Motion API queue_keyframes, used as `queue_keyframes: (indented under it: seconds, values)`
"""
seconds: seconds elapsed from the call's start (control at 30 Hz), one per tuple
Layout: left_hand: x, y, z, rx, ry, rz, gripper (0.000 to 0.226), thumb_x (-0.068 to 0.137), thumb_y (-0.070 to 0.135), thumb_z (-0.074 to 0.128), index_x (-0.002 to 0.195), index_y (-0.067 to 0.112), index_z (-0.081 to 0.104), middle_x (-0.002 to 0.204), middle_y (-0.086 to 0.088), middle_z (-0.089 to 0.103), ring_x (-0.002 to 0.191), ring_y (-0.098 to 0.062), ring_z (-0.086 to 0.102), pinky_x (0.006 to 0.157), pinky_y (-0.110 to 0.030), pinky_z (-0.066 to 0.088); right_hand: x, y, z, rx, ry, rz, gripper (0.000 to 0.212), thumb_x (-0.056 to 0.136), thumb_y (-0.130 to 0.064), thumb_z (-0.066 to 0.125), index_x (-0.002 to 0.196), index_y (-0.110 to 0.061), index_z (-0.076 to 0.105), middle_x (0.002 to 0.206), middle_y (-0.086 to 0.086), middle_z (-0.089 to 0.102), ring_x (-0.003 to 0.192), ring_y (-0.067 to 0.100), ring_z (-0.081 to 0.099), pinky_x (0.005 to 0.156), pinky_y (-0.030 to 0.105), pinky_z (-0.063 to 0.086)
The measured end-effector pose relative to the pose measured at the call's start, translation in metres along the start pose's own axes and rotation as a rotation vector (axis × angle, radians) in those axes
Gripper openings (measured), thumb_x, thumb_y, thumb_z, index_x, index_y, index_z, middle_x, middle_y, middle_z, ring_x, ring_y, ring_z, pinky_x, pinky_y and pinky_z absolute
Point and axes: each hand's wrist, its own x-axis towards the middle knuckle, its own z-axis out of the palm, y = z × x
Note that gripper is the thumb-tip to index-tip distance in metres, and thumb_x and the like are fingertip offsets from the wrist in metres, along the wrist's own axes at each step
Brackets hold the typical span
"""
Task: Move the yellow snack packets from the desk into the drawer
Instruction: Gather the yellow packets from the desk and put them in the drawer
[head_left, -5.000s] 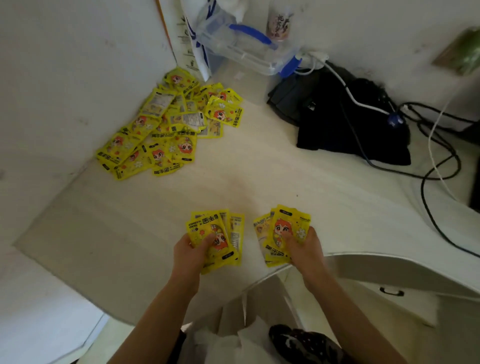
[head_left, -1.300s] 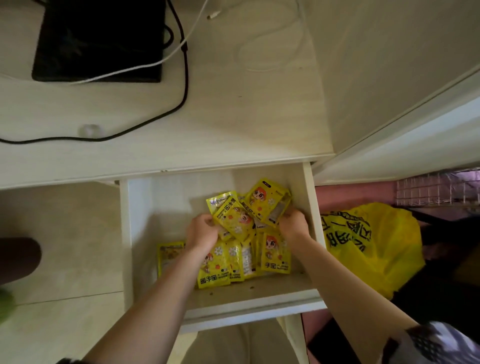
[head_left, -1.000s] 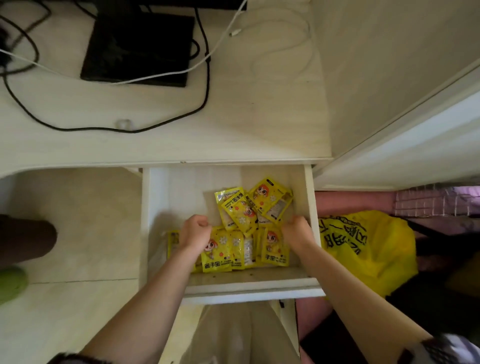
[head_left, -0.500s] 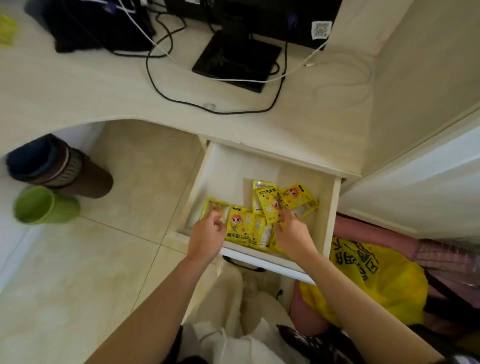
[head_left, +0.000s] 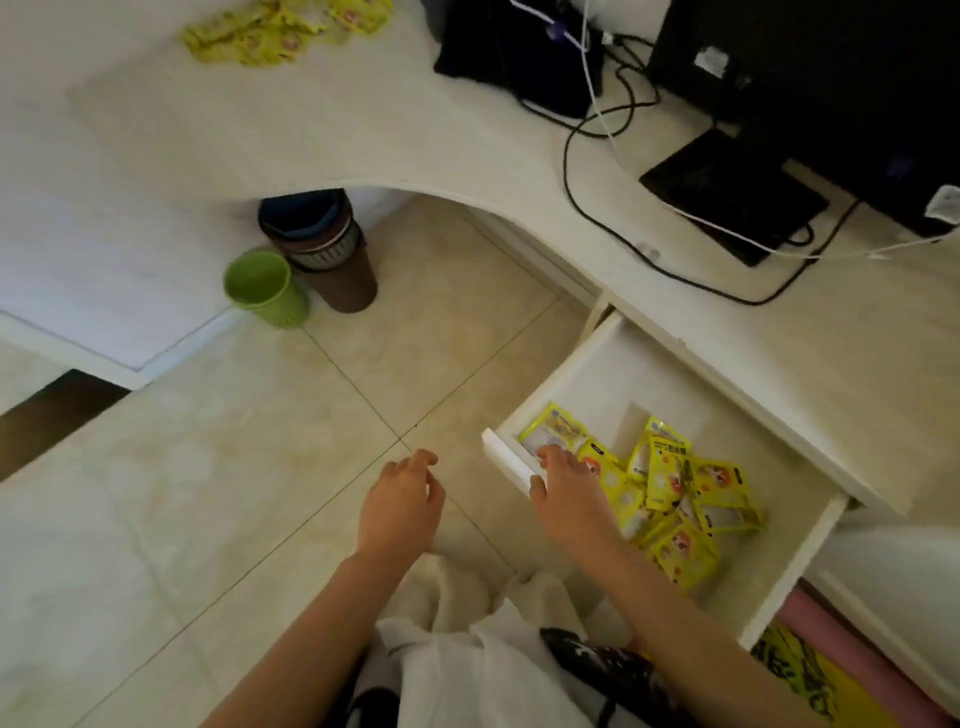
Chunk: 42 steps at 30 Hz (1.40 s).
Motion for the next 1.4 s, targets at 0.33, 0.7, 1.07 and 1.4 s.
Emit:
queue_keyframes:
  seconds: [0.33, 0.7, 1.07, 1.4]
  values:
    - [0.034, -0.112, -0.074, -0.015, 0.093, -0.184, 0.029, 0.096, 0.025, 0.045, 0.124, 0.022, 0.054, 0.105, -0.001, 0.062, 0.096, -0.017, 0.059, 0.077, -0.028, 0.05, 0.065, -0.12, 0.032, -0.07, -0.078, -0.155, 0.035, 0.097, -0.02, 0.039, 0.131, -0.009, 0.044, 0.128, 0.009, 0.054, 0.115, 0.025, 0.051, 0.092, 0.035, 0.045]
    - [0.123, -0.195, -0.16, 0.015, 0.175, -0.208, 0.028, 0.096, 0.024, 0.045, 0.123, 0.02, 0.054, 0.107, -0.001, 0.065, 0.103, -0.019, 0.057, 0.079, -0.033, 0.052, 0.144, -0.25, 0.04, -0.079, -0.033, -0.228, 0.035, 0.099, -0.023, 0.039, 0.132, -0.012, 0.045, 0.127, 0.005, 0.056, 0.114, 0.019, 0.055, 0.093, 0.035, 0.05]
    - [0.27, -0.198, -0.217, 0.008, 0.263, -0.19, 0.028, 0.095, 0.023, 0.046, 0.122, 0.02, 0.055, 0.105, 0.003, 0.067, 0.105, -0.016, 0.054, 0.078, -0.031, 0.049, 0.28, -0.332, 0.004, -0.099, 0.006, -0.298, 0.033, 0.097, -0.021, 0.043, 0.128, -0.011, 0.05, 0.124, 0.007, 0.06, 0.112, 0.022, 0.056, 0.09, 0.034, 0.047]
    - [0.41, -0.184, -0.262, -0.023, 0.319, -0.231, 0.028, 0.093, 0.024, 0.048, 0.119, 0.021, 0.058, 0.104, 0.0, 0.066, 0.102, -0.018, 0.057, 0.078, -0.033, 0.05, 0.413, -0.398, -0.056, -0.124, 0.003, -0.396, 0.034, 0.097, -0.023, 0.044, 0.128, -0.01, 0.05, 0.122, 0.01, 0.06, 0.111, 0.025, 0.057, 0.091, 0.036, 0.049]
